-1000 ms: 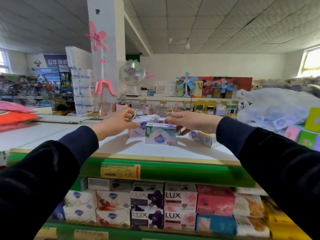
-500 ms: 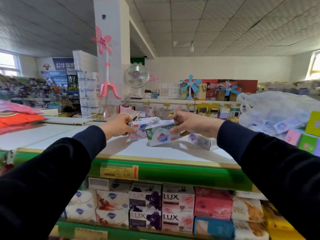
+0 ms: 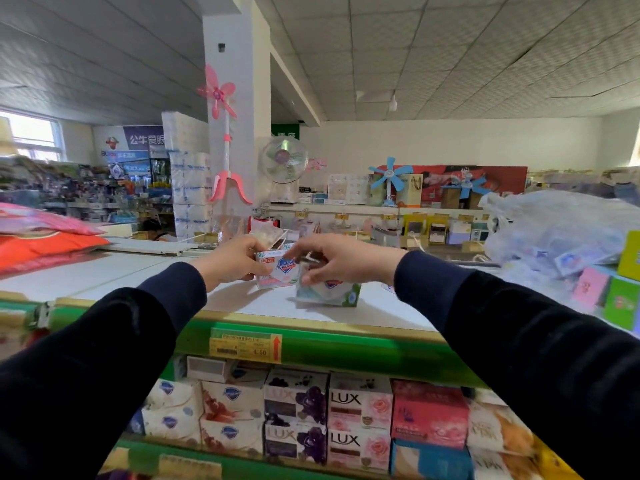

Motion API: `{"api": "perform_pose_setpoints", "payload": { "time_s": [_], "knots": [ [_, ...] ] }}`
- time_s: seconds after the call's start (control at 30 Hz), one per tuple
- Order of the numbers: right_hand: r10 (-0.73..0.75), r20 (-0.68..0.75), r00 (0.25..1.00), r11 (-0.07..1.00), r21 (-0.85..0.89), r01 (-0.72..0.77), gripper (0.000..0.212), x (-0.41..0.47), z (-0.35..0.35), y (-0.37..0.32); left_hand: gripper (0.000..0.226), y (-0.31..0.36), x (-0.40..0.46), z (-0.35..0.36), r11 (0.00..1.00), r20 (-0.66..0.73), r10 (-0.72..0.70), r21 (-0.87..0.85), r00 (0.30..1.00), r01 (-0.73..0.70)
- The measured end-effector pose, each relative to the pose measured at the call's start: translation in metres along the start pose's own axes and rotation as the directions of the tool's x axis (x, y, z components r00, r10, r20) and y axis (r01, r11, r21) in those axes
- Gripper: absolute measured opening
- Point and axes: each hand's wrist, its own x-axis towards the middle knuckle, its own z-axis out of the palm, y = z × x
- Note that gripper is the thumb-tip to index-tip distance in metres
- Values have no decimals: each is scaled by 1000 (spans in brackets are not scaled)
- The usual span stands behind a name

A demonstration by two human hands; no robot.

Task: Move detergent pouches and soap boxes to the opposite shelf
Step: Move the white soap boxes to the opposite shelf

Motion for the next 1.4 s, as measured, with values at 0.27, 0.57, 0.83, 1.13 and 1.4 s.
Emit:
{"api": "perform_pose_setpoints", "payload": {
  "time_s": [0.27, 0.57, 0.83, 1.13, 1.4],
  "knots": [
    [184, 104, 977, 947, 246, -204, 56, -33, -36, 30, 30, 1, 1, 8, 1000, -27, 12, -6, 1000, -12],
    [264, 86, 961, 809, 523, -269, 29, -33, -23, 54, 24, 2, -12, 3, 1000, -124, -11, -30, 992, 8],
    [49, 90, 995, 749, 655, -96, 24, -5, -18, 5, 20, 5, -80, -59, 992, -319, -65, -122, 946, 27],
    [-294, 183, 938, 678, 732, 70, 26, 30, 48, -105, 44, -28, -234, -125, 966, -570, -225, -22, 790, 258],
    [-567, 247, 786, 546, 827, 135, 10, 39, 119, -240, 22, -34, -412, -169, 901, -723, -344, -74, 600, 428]
  ]
}}
